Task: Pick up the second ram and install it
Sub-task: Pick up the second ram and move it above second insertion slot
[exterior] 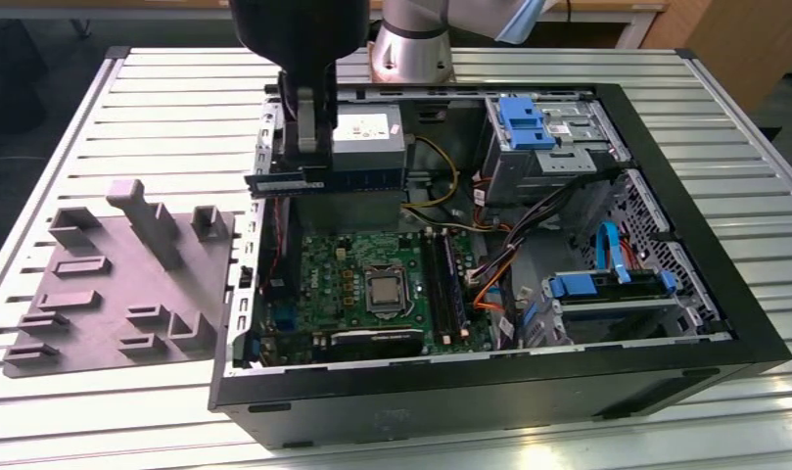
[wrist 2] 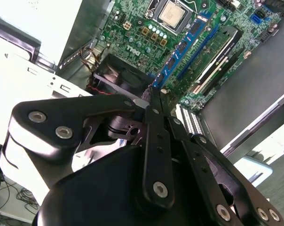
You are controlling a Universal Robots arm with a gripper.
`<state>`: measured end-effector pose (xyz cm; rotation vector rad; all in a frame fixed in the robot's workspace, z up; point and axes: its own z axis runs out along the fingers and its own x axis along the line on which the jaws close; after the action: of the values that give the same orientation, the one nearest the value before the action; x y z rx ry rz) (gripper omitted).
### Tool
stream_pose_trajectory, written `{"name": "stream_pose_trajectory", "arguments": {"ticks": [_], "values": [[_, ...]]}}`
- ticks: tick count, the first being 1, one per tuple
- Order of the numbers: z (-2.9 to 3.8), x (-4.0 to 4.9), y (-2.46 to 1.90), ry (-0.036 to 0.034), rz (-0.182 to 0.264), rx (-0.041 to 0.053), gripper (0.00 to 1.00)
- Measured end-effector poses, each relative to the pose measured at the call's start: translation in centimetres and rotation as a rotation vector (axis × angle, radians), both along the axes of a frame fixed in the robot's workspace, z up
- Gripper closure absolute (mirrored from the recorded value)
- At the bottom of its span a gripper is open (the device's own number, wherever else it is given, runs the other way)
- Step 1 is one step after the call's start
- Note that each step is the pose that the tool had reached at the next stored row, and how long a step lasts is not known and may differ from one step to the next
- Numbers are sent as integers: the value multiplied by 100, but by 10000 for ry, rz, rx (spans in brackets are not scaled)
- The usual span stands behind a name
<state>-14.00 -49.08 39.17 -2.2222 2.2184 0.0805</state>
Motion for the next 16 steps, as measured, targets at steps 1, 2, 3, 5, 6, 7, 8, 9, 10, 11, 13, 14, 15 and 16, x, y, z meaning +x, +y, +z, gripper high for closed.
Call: {"name": "stream_pose_trajectory", "arguments": {"ticks": [1, 2, 3, 5, 6, 7, 8, 9, 10, 11, 13, 14, 15, 16], "values": [[-2, 8, 0, 0, 0, 0, 89], [-5, 15, 1, 0, 0, 0, 89], [-8, 23, 1, -1, 0, 1, 89], [-12, 39, 2, 0, -1, 0, 89], [-14, 48, 3, 0, -1, 0, 89], [-16, 57, 3, 0, -1, 0, 89], [-17, 66, 4, 0, -1, 0, 89], [-19, 76, 4, 0, -1, 0, 89], [-20, 86, 4, 0, -1, 0, 89], [-22, 96, 5, 0, -2, 0, 89], [-24, 116, 5, 0, -3, -1, 89], [-26, 126, 6, 0, -3, 0, 89], [-27, 136, 6, 0, -2, 0, 89], [-29, 146, 6, 0, -3, 0, 89]]}}
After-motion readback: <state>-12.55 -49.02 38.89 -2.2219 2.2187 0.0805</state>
